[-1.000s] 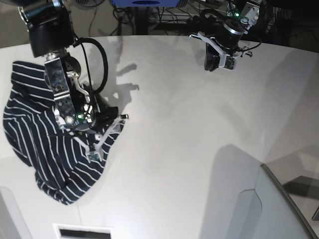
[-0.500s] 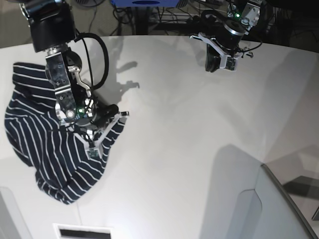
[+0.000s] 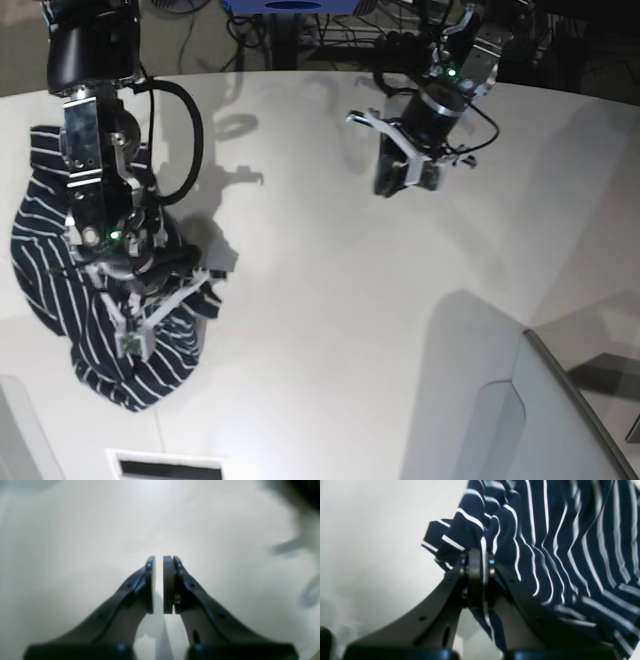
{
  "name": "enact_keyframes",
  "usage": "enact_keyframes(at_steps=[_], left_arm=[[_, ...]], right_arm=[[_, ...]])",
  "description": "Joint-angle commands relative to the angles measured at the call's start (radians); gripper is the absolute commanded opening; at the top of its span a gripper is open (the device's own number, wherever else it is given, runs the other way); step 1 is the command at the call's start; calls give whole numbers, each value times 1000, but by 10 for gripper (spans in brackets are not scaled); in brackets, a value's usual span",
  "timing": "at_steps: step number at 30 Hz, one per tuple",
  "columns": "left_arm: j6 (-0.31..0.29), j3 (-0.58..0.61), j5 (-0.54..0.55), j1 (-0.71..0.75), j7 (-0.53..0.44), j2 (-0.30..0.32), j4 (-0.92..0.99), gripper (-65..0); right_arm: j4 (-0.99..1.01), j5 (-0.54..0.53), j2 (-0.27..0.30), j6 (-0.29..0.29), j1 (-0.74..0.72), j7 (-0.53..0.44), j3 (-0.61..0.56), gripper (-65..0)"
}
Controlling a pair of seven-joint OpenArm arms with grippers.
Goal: Layout the t-shirt on the table in an organized manner, then fold the t-shirt properly
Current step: 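Grasp another part of the shirt with the right gripper and pull it, then regrasp the shirt with the right gripper and lift it up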
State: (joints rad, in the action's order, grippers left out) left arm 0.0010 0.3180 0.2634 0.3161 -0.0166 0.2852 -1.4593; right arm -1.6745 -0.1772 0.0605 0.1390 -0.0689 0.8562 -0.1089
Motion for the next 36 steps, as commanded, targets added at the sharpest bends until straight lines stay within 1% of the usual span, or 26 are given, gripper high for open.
enact_keyframes(at_steps=[1,4,5,9,11,12,15,18,20,22,23,24,25,26,28,29,30,31,33,34,36], left_arm=[[4,17,1,-4,-23,6,-14,-587],[4,46,1,-8,-23,6,-14,-587],[4,46,1,-5,-23,6,-13,-587],[4,43,1,2,-23,13,24,-587],[4,43,1,4,-23,15,50,-587],[4,43,1,7,-23,16,62,-589],[4,42,1,27,-23,27,90,-589],[4,40,1,44,-26,27,105,-591],[4,40,1,47,-24,27,116,-591],[4,40,1,47,-24,27,125,-591],[4,40,1,47,-24,27,131,-591],[4,40,1,47,-24,26,134,-591],[4,40,1,47,-24,26,134,-591],[4,40,1,47,-24,26,134,-591],[4,40,1,48,-24,24,134,-591],[4,40,1,53,-24,24,134,-591],[4,40,1,53,-24,24,134,-591],[4,40,1,53,-24,24,134,-591],[4,40,1,53,-24,24,136,-591],[4,40,1,53,-24,24,136,-591],[4,40,1,53,-24,26,148,-591]], right_arm=[[-19,5,6,1,-45,-27,22,-650],[41,5,6,0,-95,-42,73,-650],[66,5,8,-11,-119,-51,87,-650],[162,8,20,-85,-188,-88,166,-650],[239,9,23,-100,-223,-124,194,-650],[277,11,23,-105,-237,-153,206,-650],[386,11,71,-105,-268,-272,212,-650],[511,11,103,-103,-305,-392,219,-648],[632,11,134,-100,-340,-470,219,-647],[747,11,151,-97,-377,-547,220,-644],[802,11,164,-83,-394,-596,220,-623],[853,11,174,-55,-408,-639,219,-587],[896,11,181,-23,-426,-667,212,-530],[934,11,186,3,-446,-661,211,-447],[956,12,186,18,-470,-613,211,-284],[946,12,186,18,-469,-584,211,-228],[897,12,193,18,-463,-547,211,-201],[833,12,204,18,-434,-515,211,-209],[644,12,204,14,-351,-464,209,-219],[532,12,204,12,-297,-446,191,-218],[357,12,209,-12,-200,-417,68,-222]])
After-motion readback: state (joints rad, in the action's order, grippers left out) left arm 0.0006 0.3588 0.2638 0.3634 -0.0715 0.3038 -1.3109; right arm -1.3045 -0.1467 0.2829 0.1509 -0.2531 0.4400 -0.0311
